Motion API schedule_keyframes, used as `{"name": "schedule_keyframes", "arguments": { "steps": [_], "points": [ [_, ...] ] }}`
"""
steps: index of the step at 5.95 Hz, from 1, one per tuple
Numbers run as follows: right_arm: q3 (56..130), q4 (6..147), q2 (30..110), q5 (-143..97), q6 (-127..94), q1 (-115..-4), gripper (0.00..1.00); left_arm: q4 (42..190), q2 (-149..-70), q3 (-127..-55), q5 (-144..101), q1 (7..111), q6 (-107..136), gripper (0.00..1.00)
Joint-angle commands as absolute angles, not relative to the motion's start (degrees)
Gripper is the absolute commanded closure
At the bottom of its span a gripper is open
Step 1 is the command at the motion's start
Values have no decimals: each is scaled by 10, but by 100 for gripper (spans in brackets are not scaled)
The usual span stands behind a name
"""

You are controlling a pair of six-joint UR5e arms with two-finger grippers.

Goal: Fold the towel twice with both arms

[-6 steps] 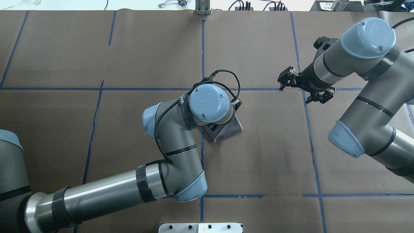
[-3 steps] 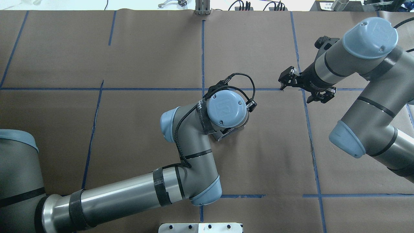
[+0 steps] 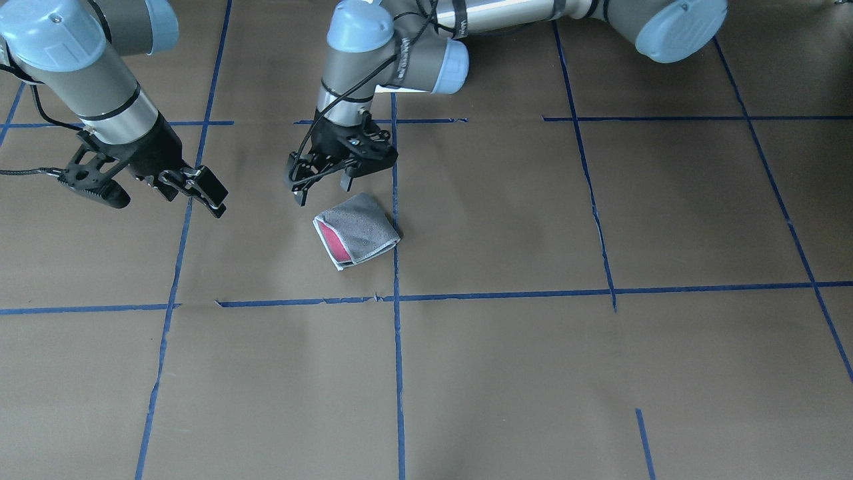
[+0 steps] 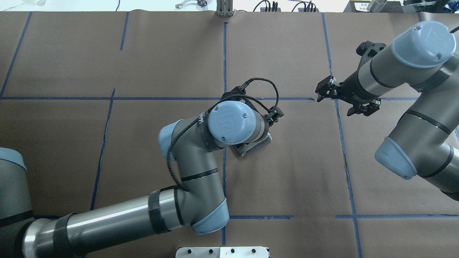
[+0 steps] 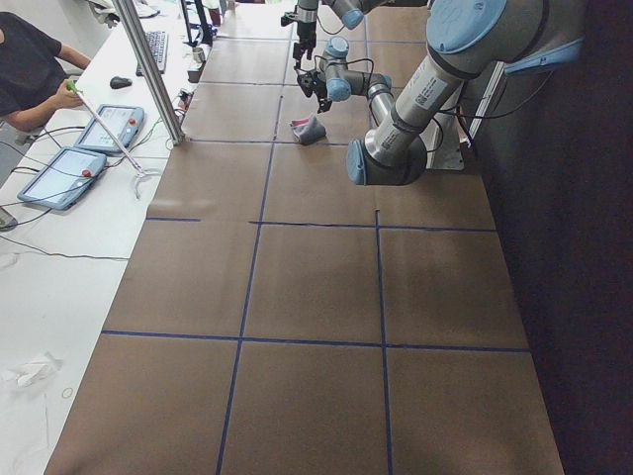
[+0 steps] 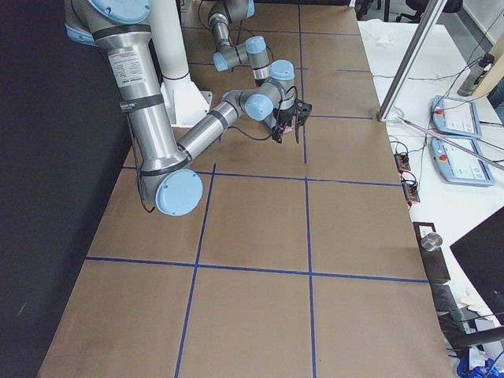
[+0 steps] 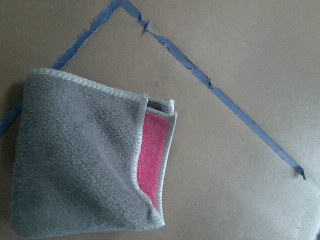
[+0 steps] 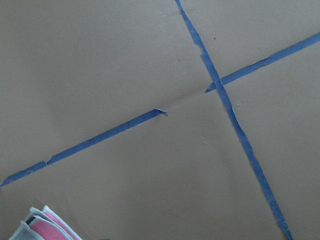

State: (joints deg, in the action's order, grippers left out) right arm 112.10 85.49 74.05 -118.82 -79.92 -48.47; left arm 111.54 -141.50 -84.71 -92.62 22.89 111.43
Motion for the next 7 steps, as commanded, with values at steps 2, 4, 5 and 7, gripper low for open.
{"name": "schedule_keyframes", "arguments": {
  "steps": [2,4,5,7],
  "points": [
    [1106,871,769,-1240,-619,-573,0,1105,-1261,-978,-972,275,885,0],
    [1086,928,773,-1255,-454,-628,0,1100,-1151,-1010,-1082,360,711,0],
    [1066,929,787,-1290,-374,-668,0,1100,-1088,-1038,-1141,413,612,0],
    [1049,929,844,-1304,-193,-735,0,1100,-960,-1051,-1224,530,372,0]
  ]
}}
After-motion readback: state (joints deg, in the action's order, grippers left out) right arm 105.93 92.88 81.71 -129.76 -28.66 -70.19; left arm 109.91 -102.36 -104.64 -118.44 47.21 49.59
